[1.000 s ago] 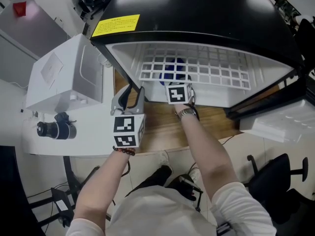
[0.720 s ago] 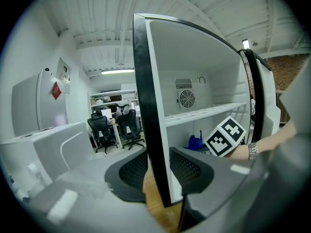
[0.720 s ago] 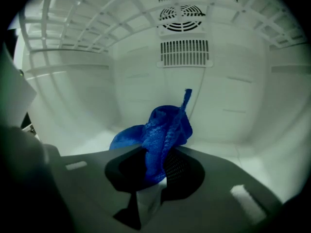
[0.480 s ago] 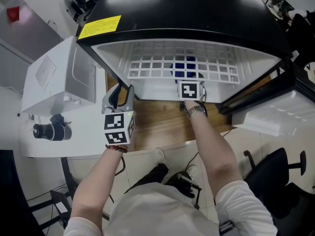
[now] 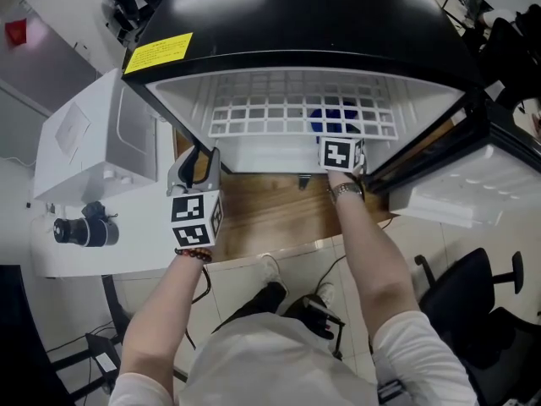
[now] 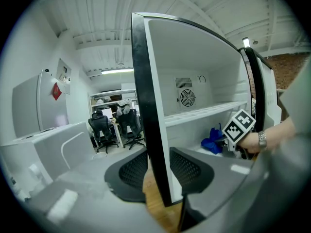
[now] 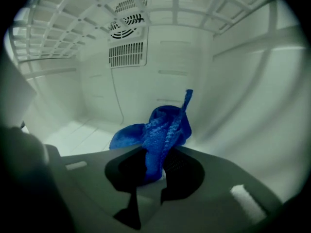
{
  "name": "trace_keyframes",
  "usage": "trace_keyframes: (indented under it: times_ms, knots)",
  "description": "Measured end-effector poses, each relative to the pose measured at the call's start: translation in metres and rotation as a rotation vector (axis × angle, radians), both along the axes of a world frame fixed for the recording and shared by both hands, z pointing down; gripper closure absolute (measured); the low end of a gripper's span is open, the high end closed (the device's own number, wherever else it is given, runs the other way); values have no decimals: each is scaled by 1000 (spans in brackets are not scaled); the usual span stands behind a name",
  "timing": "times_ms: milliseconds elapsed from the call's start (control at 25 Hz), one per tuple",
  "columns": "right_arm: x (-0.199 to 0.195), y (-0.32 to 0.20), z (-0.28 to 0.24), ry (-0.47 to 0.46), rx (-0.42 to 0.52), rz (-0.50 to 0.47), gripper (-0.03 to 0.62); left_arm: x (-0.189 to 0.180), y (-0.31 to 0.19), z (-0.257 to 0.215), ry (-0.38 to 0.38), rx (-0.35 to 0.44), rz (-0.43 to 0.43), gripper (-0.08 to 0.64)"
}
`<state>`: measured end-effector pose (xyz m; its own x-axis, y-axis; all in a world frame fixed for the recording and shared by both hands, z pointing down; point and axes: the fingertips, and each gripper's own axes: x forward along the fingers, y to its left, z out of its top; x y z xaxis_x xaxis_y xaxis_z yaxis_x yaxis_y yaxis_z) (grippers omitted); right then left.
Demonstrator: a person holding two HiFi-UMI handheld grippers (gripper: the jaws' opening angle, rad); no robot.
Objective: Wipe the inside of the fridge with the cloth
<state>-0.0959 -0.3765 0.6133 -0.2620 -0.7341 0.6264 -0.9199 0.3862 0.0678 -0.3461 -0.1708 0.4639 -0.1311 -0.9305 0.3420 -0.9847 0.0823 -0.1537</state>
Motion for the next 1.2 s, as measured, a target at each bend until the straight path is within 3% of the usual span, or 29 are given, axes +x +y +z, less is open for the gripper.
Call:
trace_keyframes:
  times_ms: [280, 440, 600, 920, 1200]
  knots:
    - [29, -1, -5, 42, 17, 75, 518, 0, 0, 0, 0, 0, 1, 426]
    - [23, 5, -14, -33, 49, 66, 518, 1, 0, 0, 2, -5, 5, 426]
    - [-18, 24, -48, -202, 126, -51, 518, 1, 0, 0, 1, -5, 9, 426]
    - [-119, 98, -82, -411, 97, -282, 518, 0, -1, -1, 9, -6, 24, 426]
    - [-181, 145, -70, -433, 23, -403, 518, 0, 0, 3, 14, -19, 42, 428]
